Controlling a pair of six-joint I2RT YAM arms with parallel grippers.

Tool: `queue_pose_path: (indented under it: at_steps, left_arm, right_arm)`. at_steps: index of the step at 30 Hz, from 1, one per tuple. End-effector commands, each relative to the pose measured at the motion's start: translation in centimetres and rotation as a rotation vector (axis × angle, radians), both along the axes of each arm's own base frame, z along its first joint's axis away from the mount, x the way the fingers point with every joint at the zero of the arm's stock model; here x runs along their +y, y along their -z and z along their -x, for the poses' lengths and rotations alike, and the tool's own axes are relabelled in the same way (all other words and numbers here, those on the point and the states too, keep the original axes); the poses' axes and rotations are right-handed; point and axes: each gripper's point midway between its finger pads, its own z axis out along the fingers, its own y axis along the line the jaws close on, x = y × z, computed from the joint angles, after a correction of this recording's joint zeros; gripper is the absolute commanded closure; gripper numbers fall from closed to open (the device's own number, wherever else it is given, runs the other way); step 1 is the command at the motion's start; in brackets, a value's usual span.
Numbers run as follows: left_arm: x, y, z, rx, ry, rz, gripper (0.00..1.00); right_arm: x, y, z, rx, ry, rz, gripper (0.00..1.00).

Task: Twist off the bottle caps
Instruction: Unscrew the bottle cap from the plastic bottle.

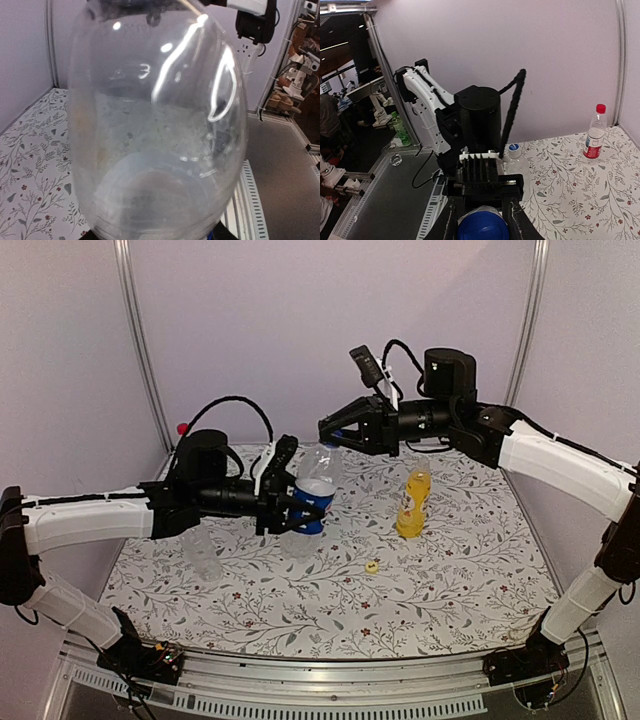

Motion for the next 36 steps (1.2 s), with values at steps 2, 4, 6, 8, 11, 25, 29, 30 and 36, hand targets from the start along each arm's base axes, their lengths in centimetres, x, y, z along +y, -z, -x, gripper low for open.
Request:
queue_pose_path:
  at_steps: [2,4,6,8,11,25,29,30,36]
  left_arm:
    - [0.2,-3.2,7.7,0.052,0.476,0.151,0.59]
    - [0.4,-3.3,8.1,0.077,0.518,0.156,0.60]
    - [0.6,-3.4,8.3,0.085,0.533,0.163,0.60]
    - [0.6,-3.5,8.0,0.077,0.514,0.167,0.60]
    - [0.6,-3.6,7.1,0.060,0.451,0.167,0.59]
    - [1.1,-0.1,-5.1,-0.003,-0.301,-0.063,0.59]
    - [1.5,0.1,-5.8,-0.037,-0.382,-0.095,0.59]
    - [1.5,0.2,-5.8,-0.043,-0.390,-0.102,0.59]
    - [1.6,0.1,-5.9,-0.074,-0.427,-0.120,0.59]
  right_arm:
    - [-1.7,-1.0,5.9,-0.153,-0.427,-0.063,1.00]
    - [-1.8,-0.7,6.3,-0.147,-0.475,-0.064,1.00]
    - [-1.8,-0.6,6.4,-0.155,-0.487,-0.066,1.00]
    - [-1.8,-0.5,6.1,-0.161,-0.473,-0.064,0.97]
    - [-1.5,-0.6,5.0,-0.152,-0.397,-0.045,0.76]
    - [-3.0,-6.7,-2.3,0.037,0.268,-0.131,0.14]
    - [-2.5,-5.9,-4.6,0.115,0.414,-0.115,0.14]
    - [-2.3,-5.5,-5.0,0.131,0.439,-0.099,0.14]
    - [0.0,-2.3,-6.7,0.193,0.477,-0.028,0.16]
